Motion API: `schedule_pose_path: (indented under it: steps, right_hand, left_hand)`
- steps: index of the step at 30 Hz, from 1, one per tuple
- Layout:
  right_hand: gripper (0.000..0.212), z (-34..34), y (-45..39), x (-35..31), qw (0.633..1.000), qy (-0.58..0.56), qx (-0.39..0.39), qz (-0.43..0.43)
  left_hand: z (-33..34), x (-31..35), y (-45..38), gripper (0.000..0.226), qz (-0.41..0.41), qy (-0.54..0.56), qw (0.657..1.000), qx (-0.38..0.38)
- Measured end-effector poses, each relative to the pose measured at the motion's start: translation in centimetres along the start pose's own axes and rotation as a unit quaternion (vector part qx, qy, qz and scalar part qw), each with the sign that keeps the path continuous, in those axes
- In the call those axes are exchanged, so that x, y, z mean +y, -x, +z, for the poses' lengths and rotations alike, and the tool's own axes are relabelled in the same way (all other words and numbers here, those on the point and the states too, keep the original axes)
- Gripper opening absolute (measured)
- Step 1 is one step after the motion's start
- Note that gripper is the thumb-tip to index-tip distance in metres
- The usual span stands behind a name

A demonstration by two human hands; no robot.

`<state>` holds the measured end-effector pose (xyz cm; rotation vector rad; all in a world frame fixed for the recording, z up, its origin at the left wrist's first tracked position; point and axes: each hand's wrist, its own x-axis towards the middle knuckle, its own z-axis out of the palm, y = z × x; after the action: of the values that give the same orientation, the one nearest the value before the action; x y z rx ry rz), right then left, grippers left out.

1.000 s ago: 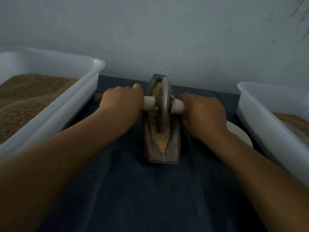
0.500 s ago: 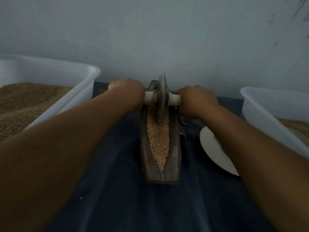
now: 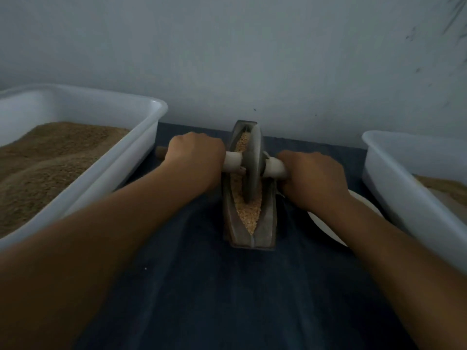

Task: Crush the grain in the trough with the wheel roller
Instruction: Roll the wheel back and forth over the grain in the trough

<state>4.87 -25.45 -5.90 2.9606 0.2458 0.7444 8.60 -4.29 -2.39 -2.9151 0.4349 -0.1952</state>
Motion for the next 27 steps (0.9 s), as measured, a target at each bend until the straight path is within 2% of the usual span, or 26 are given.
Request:
schedule_pose_path:
  steps: [9, 14, 23, 27]
  right_hand:
    - [0.017, -2.9, 3.4, -1.3, 0.996, 0.006, 0.071, -0.052]
    - [0.018, -1.4, 2.4, -0.9, 0.996, 0.006, 0.074, -0.046]
    - [0.029, 2.3, -3.0, 1.1, 0.999, 0.023, 0.008, 0.034]
    - [0.035, 2.4, -5.6, 1.8, 0.995, 0.013, -0.082, 0.057]
  left_hand:
    - [0.1, -0.7, 5.3, 0.042, 0.011, -0.042, 0.998, 0.038]
    - [0.5, -0.5, 3.8, 0.043, 0.004, -0.027, 0.999, 0.039]
    - [0.9, -0.1, -3.6, 0.036, -0.01, 0.067, 0.996, 0.055]
    - [0.5, -0.1, -5.6, 0.036, -0.017, 0.08, 0.996, 0.039]
